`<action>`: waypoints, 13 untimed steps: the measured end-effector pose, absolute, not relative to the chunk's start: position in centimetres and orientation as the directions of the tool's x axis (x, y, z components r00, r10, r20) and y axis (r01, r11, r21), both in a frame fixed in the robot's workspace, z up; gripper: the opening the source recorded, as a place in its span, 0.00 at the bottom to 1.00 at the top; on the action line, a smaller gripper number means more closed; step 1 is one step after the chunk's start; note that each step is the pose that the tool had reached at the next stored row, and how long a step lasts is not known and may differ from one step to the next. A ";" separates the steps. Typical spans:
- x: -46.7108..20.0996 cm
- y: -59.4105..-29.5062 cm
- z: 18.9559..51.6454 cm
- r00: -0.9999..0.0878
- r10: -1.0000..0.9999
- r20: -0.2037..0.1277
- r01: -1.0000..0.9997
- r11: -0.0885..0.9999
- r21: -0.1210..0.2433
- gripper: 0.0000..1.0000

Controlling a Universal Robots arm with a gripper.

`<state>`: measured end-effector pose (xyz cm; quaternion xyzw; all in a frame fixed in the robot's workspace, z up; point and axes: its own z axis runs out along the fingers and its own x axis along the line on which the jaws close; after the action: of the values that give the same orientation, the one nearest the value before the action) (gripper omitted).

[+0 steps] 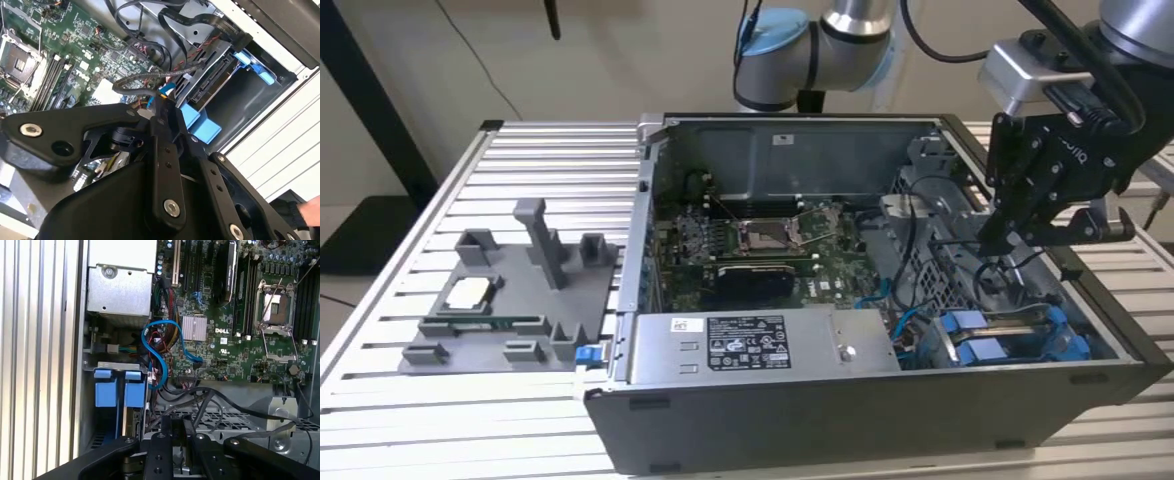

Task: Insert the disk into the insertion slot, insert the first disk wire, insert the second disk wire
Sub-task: 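Insert the first disk wire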

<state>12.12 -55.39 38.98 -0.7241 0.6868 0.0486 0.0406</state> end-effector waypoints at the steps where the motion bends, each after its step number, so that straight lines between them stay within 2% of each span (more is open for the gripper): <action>1: 12.1 -55.4 39.0 0.052 -0.991 -0.126 -0.999 -0.053 0.008 0.19; 4: 12.2 -55.4 38.9 0.052 -0.991 -0.122 -0.999 -0.053 0.008 0.19; 13: 12.6 -55.4 38.6 0.052 -0.995 -0.082 -0.999 -0.053 0.011 0.19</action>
<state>12.60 -55.43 38.63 -0.7248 0.6877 0.0335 0.0243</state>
